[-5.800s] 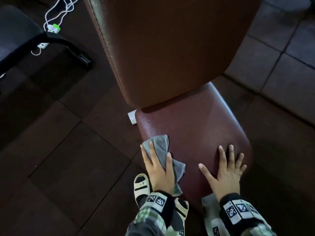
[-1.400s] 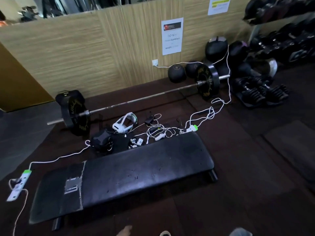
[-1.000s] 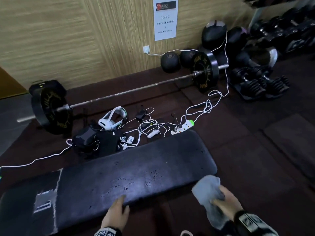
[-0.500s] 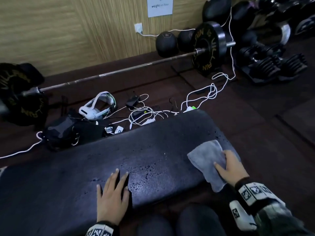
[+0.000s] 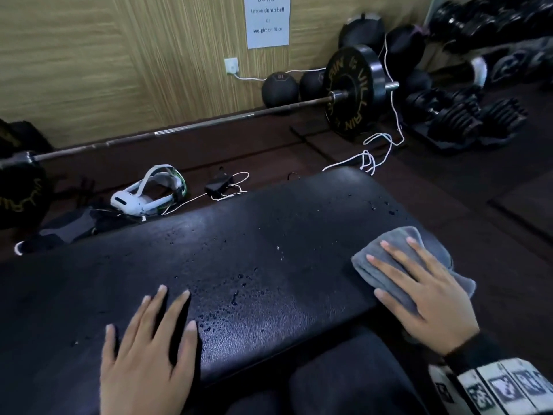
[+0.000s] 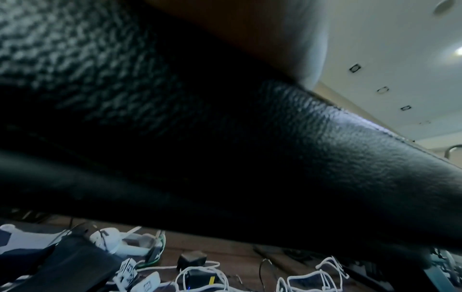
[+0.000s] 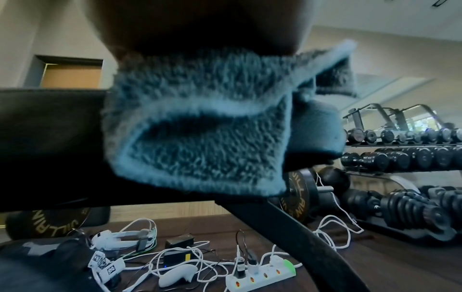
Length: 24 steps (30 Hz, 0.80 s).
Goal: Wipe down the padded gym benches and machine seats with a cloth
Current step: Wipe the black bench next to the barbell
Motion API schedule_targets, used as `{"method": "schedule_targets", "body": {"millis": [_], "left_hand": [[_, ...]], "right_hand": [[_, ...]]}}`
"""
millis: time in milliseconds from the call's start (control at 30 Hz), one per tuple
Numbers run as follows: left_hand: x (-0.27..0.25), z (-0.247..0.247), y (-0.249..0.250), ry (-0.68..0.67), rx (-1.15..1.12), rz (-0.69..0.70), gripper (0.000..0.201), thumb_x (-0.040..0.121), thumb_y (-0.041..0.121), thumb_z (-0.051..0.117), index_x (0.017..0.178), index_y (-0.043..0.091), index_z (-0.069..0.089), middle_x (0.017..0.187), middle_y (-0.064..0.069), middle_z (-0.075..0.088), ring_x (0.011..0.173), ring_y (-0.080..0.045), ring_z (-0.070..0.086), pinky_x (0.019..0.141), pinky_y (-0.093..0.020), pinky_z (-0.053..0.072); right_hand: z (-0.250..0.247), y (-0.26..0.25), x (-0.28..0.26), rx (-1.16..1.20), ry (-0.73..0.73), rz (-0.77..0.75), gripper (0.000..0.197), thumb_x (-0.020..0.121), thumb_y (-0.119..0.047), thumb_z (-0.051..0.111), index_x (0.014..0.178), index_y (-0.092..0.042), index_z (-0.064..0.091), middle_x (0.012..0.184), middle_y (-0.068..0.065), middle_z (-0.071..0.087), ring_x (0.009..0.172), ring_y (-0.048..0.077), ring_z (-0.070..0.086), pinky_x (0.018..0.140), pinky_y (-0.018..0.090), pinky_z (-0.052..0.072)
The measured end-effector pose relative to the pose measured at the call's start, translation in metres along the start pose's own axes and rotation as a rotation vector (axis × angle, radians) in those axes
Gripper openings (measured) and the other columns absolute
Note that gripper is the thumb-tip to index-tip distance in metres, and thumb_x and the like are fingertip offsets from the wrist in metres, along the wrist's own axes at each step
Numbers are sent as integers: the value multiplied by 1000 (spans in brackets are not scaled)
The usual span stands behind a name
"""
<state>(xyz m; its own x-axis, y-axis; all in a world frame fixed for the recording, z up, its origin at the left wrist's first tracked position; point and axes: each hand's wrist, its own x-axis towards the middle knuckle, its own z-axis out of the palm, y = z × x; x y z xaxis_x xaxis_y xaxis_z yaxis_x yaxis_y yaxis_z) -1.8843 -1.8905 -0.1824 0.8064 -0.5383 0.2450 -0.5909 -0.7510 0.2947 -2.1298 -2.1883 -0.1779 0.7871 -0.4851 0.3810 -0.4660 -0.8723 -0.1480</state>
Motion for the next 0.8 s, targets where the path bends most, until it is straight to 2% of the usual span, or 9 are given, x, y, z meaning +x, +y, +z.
{"method": "schedule_targets", "body": {"millis": [133, 267, 333, 433, 500, 567, 633, 733, 800], "left_hand": [[0, 1, 0, 7, 4, 5, 54, 86, 58, 33, 136, 48, 50, 151, 14, 43, 140, -10, 38, 115, -52, 23], [-1, 3, -1, 25, 21, 7, 54, 87, 57, 31, 137, 47, 49, 151, 13, 44, 139, -11, 38, 114, -54, 25], [-2, 3, -1, 32, 27, 15, 54, 87, 57, 31, 137, 45, 51, 150, 11, 46, 138, -13, 40, 113, -55, 26], [-3, 4, -1, 35, 33, 15, 55, 87, 57, 31, 136, 45, 51, 150, 10, 46, 138, -13, 40, 113, -54, 25], [-3, 4, -1, 35, 36, 5, 55, 86, 58, 31, 136, 47, 50, 150, 11, 45, 138, -13, 40, 113, -54, 25], [-3, 4, 0, 42, 36, -1, 55, 85, 59, 32, 135, 47, 49, 150, 11, 45, 138, -14, 41, 113, -54, 26], [-3, 5, 0, 50, 33, -2, 54, 84, 58, 33, 135, 47, 49, 150, 11, 46, 138, -14, 42, 113, -54, 26], [-4, 6, 1, 63, 37, 2, 53, 86, 57, 33, 136, 48, 47, 150, 11, 45, 138, -14, 40, 113, -54, 26], [-5, 7, 0, 73, 37, 6, 53, 87, 56, 32, 137, 48, 46, 150, 11, 45, 138, -14, 39, 112, -56, 26]], "right_hand": [[1, -15, -1, 14, 67, 42, 46, 91, -48, 37, 131, -31, 52, 140, -4, 47, 138, 31, 28, 106, 48, 33], [2, -11, 32, -60, -100, 50, 48, 92, -55, 27, 135, -42, 44, 140, -7, 47, 136, 32, 32, 107, 46, 35], [4, 4, 58, -125, -197, 37, 49, 91, -57, 22, 136, -46, 38, 142, -5, 46, 137, 29, 29, 114, 41, 23], [-2, 28, 88, -205, -231, -71, 49, 92, -45, 27, 137, -31, 42, 138, -3, 50, 136, 10, 23, 112, 21, -11], [-5, 49, 89, -148, -255, -4, 45, 99, -40, 31, 143, -31, 28, 149, -8, 32, 133, -6, 6, 107, 15, -17], [-2, 68, 74, -14, -242, 146, 43, 99, -35, 38, 141, -35, 29, 151, -8, 27, 130, -8, 7, 110, 14, -10], [-3, 68, 51, 67, -154, 218, 40, 97, -44, 36, 136, -43, 30, 149, -6, 33, 136, -1, 18, 116, 22, 1], [1, 52, 13, -13, -165, 196, 48, 96, -52, 15, 141, -39, 26, 147, -4, 39, 140, 11, 24, 116, 41, 15], [-1, 22, 2, -40, -163, 158, 53, 97, -51, 12, 142, -35, 32, 147, -3, 36, 141, 23, 24, 113, 50, 20]]}}
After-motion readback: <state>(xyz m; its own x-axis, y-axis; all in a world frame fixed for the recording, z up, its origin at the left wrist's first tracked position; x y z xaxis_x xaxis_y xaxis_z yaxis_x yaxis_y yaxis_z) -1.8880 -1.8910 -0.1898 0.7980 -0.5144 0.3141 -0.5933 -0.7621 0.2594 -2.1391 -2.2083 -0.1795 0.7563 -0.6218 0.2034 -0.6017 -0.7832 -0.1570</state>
